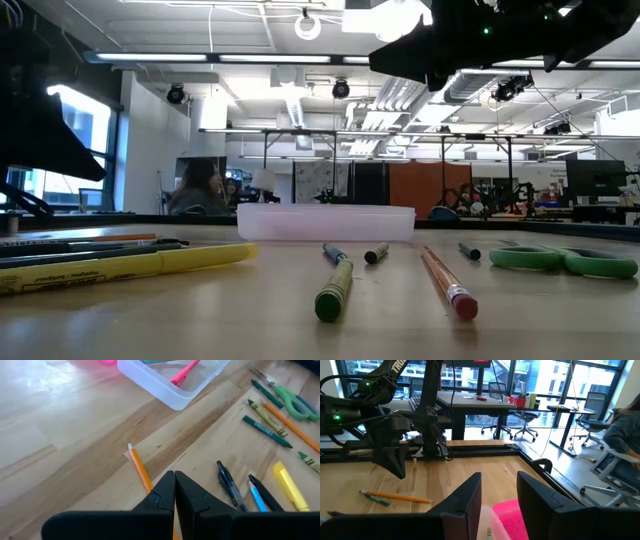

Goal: Pick & place school supplies into a supply box
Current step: Put the left orange pencil into the pink supply box

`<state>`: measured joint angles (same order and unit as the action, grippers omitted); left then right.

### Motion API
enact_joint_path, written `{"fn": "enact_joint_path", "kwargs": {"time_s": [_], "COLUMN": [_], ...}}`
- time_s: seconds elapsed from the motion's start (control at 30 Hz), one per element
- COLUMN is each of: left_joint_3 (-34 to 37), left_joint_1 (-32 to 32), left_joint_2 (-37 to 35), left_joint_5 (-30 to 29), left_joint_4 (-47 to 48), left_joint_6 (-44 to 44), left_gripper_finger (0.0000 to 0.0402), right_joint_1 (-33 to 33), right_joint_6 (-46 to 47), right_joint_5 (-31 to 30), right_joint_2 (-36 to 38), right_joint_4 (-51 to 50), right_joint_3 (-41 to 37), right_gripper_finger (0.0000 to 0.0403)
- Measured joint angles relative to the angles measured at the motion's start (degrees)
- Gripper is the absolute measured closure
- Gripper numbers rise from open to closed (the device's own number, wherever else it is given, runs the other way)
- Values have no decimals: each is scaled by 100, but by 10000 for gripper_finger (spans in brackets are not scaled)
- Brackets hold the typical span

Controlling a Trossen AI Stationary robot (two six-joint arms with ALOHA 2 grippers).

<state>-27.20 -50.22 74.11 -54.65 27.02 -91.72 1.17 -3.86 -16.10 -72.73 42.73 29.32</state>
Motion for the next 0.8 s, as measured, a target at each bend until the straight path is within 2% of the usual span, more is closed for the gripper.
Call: {"fn": "enact_joint_path", "kwargs": {"time_s": [0.2,0.4,0.53,0.63,0.8], "left_joint_3": [0,-3,-4,-4,-21], "left_joint_1": [0,131,448,766,1198], "left_joint_2": [0,280,674,1033,1558], "left_joint_5": [82,157,353,556,760], "left_joint_4": [-2,-459,-802,-1045,-1278], "left_joint_6": [-2,3,361,690,963], "left_gripper_finger": [347,273,230,221,229], "right_joint_1": [0,0,0,0,0], "right_joint_6": [0,-4,-20,-15,-4], "right_joint_5": [0,0,0,0,0], "right_joint_2": [0,0,0,0,0], "right_joint_4": [-4,-10,-41,-58,-140], "right_joint_3": [0,0,0,0,0], "right_gripper_finger": [299,299,300,299,299]}}
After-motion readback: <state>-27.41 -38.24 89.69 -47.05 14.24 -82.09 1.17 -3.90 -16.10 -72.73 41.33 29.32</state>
